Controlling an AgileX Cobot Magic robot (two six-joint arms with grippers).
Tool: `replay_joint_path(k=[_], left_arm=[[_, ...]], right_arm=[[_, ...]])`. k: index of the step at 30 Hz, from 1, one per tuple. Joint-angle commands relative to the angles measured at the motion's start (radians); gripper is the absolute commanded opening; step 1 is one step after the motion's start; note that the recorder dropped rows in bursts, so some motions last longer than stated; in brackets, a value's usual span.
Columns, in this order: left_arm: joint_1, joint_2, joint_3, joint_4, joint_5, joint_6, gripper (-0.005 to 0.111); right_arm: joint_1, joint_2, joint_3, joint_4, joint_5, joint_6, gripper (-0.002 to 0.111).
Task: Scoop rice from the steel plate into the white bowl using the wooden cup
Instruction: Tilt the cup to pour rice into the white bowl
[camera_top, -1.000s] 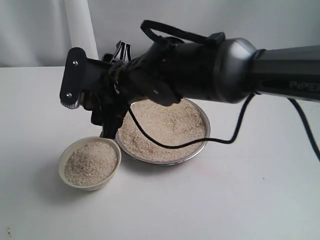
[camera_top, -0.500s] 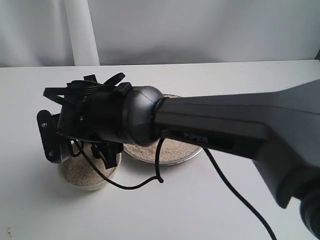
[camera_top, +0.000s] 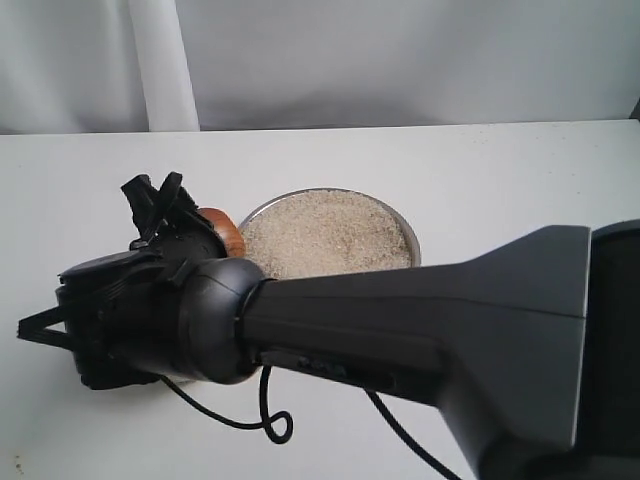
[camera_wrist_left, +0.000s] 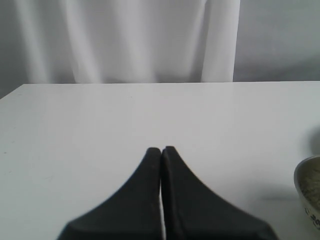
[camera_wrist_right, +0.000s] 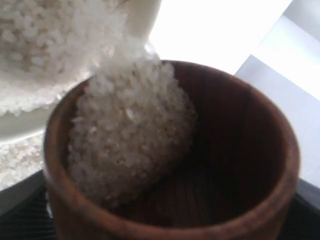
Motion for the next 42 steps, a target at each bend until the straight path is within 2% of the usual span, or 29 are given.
replay_joint_path(k=[1, 11, 20, 42], left_arm=[[-0.003, -0.003, 0.002, 0.000, -0.006, -0.004, 0.000], [-0.003, -0.003, 0.002, 0.000, -0.006, -0.004, 0.000], [-0.003, -0.003, 0.002, 0.000, -0.006, -0.004, 0.000], [-0.003, -0.003, 0.002, 0.000, -0.006, -0.004, 0.000]], right_arm=[[0.002, -0.007, -0.011, -0.063, 0.044, -0.001, 0.000], [0.014, -0.007, -0.011, -0.102, 0.077, -0.008, 0.000], [0.046, -0.007, -0.011, -0.100, 0.082, -0.097, 0.000], [0.046, -0.007, -0.011, -0.164, 0.093, -0.138, 0.000]])
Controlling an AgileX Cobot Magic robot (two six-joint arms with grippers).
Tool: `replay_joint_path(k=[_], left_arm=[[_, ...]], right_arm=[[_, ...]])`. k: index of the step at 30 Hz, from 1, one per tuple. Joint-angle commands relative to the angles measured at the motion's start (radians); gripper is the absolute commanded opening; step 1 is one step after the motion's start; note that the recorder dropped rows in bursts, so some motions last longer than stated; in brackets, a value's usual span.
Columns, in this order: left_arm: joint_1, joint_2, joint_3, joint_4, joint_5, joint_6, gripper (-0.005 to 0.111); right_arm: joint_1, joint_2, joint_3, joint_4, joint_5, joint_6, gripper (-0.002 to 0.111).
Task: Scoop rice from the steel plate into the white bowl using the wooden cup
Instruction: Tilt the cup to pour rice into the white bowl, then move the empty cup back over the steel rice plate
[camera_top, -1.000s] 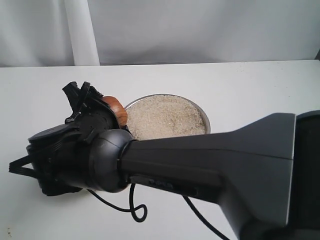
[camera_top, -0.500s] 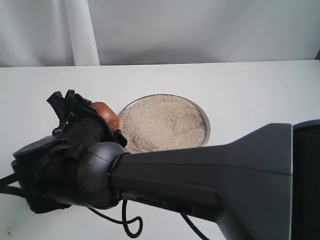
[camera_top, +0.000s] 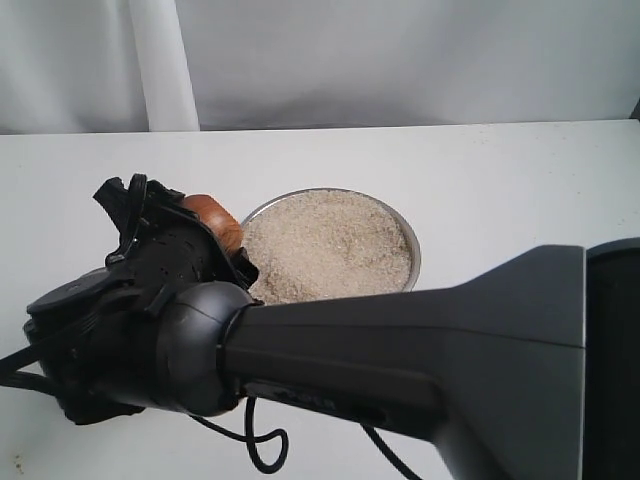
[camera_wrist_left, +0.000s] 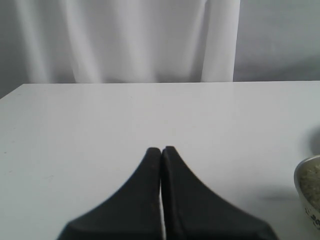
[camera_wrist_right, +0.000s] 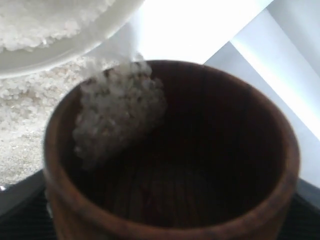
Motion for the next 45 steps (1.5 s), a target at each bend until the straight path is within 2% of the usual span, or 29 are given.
replay_joint_path(k=[1, 20, 26, 33, 39, 45], left_arm=[[-0.003, -0.003, 0.002, 0.000, -0.006, -0.004, 0.000], [-0.003, -0.003, 0.002, 0.000, -0.006, -0.004, 0.000], [-0.003, -0.003, 0.002, 0.000, -0.006, -0.004, 0.000], [-0.003, -0.003, 0.002, 0.000, -0.006, -0.004, 0.000], [-0.003, -0.003, 0.002, 0.000, -0.006, -0.004, 0.000], [-0.003, -0.003, 0.002, 0.000, -0.006, -0.004, 0.000]], right_arm=[[0.000, -0.007, -0.011, -0.047, -0.002, -0.020, 0.000], [0.000, 0.016, -0.011, -0.041, -0.024, -0.083, 0.000], [0.000, 0.019, -0.011, -0.129, 0.013, -0.082, 0.000], [0.000, 0.005, -0.011, -0.077, 0.008, -0.077, 0.000], [-0.021, 0.002, -0.011, 0.036, 0.002, 0.071, 0.000], [-0.137, -0.134, -0.011, 0.559, -0.213, 0.073, 0.000]])
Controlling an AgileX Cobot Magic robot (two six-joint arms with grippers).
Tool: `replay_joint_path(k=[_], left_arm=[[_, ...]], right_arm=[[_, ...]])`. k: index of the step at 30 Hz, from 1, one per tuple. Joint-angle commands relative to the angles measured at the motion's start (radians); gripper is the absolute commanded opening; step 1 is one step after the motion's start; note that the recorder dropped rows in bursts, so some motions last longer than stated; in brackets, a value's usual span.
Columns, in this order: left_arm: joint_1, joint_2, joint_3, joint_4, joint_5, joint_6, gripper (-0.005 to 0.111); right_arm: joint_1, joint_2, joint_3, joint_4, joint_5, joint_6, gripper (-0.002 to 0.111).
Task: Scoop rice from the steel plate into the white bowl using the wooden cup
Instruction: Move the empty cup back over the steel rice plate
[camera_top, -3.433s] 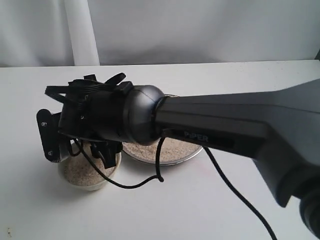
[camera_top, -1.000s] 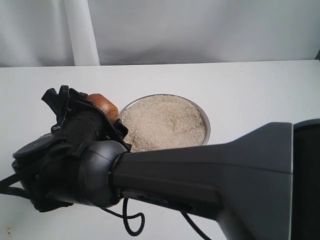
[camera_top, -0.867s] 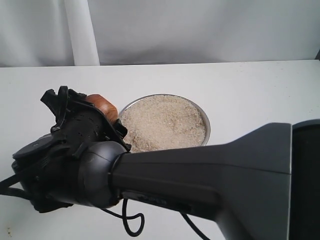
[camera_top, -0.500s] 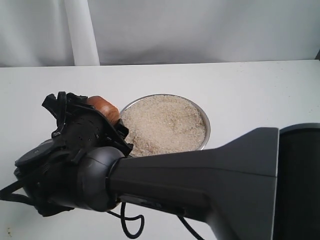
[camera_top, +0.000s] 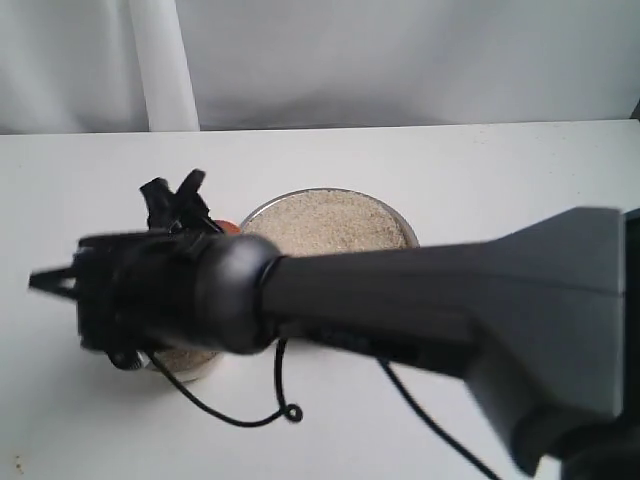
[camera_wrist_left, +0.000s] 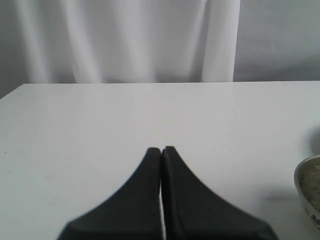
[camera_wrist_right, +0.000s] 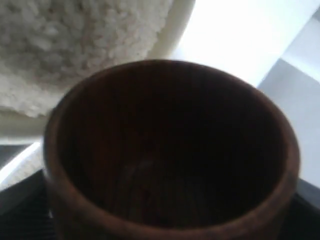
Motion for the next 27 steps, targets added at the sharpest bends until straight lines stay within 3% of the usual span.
replay_joint_path(k=[1, 5, 9, 16, 27], left_arm=[[-0.003, -0.003, 0.002, 0.000, -0.006, -0.004, 0.000], [-0.003, -0.003, 0.002, 0.000, -0.006, -0.004, 0.000], [-0.003, -0.003, 0.002, 0.000, -0.006, -0.004, 0.000], [-0.003, -0.003, 0.002, 0.000, -0.006, -0.004, 0.000], [-0.003, -0.003, 0.002, 0.000, -0.006, -0.004, 0.000]], right_arm=[[-0.089, -0.130, -0.011, 0.311, -0.129, -0.002, 0.000], [-0.172, -0.213, -0.011, 0.429, -0.135, -0.054, 0.000], [-0.344, -0.275, -0.011, 0.435, -0.038, -0.070, 0.000], [-0.490, -0.226, -0.011, 0.380, 0.002, -0.085, 0.000], [-0.483, 0.013, -0.011, 0.047, -0.009, -0.099, 0.000]])
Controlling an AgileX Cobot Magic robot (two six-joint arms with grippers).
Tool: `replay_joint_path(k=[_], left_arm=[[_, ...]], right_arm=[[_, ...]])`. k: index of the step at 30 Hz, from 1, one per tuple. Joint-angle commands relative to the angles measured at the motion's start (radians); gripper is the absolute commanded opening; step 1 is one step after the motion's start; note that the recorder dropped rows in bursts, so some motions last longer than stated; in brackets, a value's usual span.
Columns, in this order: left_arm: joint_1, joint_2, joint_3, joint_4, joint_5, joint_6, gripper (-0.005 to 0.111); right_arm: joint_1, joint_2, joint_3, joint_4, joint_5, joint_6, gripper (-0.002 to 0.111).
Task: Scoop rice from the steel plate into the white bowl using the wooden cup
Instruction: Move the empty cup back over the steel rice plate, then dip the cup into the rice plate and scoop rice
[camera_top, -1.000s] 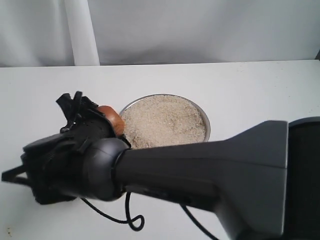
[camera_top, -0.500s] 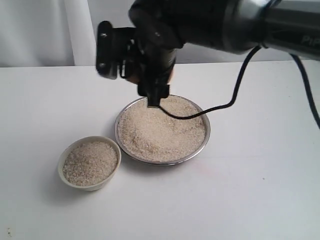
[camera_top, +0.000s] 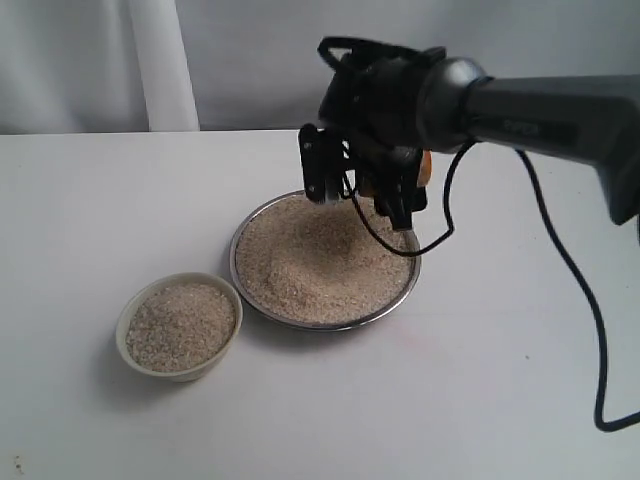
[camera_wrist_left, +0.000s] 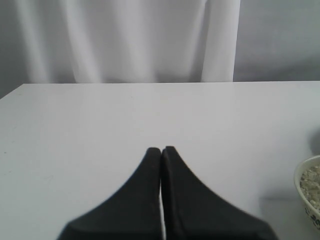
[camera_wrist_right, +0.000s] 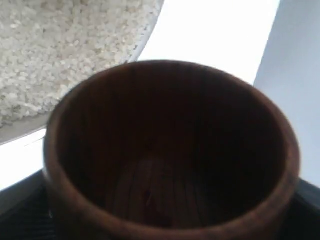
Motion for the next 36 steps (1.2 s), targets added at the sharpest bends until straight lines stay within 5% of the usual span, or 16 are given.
replay_joint_path(k=[1, 16, 36], left_arm=[[-0.003, -0.003, 0.002, 0.000, -0.006, -0.004, 0.000], [-0.003, -0.003, 0.002, 0.000, -0.006, -0.004, 0.000], [-0.003, -0.003, 0.002, 0.000, -0.006, -0.004, 0.000]], right_arm=[[0.016, 0.078, -0.003, -0.114, -0.019, -0.010, 0.000], [0.080, 0.210, -0.005, -0.260, -0.049, 0.013, 0.000], [0.082, 0.213, -0.005, 0.120, -0.233, 0.014, 0.000]])
